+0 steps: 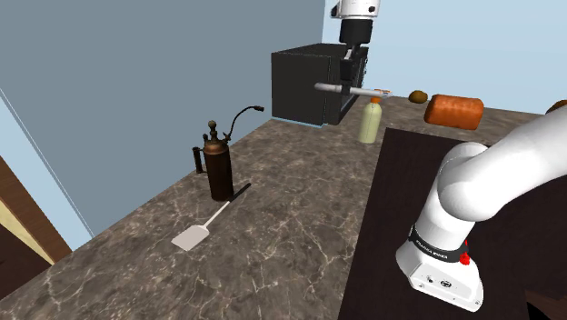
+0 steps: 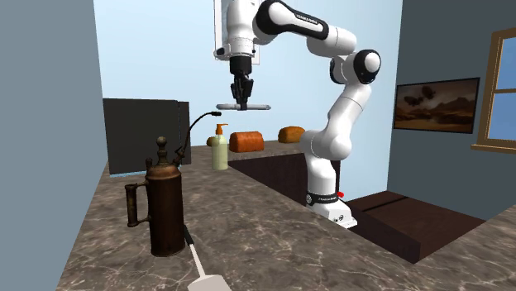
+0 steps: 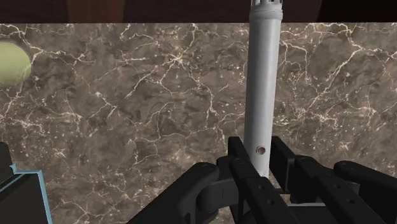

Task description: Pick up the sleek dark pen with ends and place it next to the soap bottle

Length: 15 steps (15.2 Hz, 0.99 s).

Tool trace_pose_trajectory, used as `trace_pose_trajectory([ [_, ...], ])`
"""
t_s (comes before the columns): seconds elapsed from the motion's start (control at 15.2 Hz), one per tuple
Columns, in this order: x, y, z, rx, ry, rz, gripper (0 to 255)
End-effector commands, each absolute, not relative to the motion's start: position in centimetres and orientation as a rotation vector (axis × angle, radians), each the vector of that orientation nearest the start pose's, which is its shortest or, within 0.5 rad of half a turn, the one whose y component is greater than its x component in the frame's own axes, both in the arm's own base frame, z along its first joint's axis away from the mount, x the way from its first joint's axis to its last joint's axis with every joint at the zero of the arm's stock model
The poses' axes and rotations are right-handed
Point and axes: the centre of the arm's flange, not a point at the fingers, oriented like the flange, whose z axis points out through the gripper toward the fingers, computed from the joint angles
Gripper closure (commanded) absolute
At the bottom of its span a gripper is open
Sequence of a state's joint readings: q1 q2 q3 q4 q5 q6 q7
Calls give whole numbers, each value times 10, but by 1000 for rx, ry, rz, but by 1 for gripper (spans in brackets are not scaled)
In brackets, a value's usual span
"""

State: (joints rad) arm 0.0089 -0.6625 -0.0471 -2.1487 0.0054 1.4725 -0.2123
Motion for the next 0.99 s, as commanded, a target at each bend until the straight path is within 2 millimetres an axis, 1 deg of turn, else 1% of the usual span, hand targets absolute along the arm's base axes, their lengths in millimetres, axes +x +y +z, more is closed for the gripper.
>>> trace_pose_trajectory([
  [0.0, 334, -44, 640, -3093, -289, 16, 255],
  [0.92, 339, -229, 640, -3093, -289, 16, 255],
])
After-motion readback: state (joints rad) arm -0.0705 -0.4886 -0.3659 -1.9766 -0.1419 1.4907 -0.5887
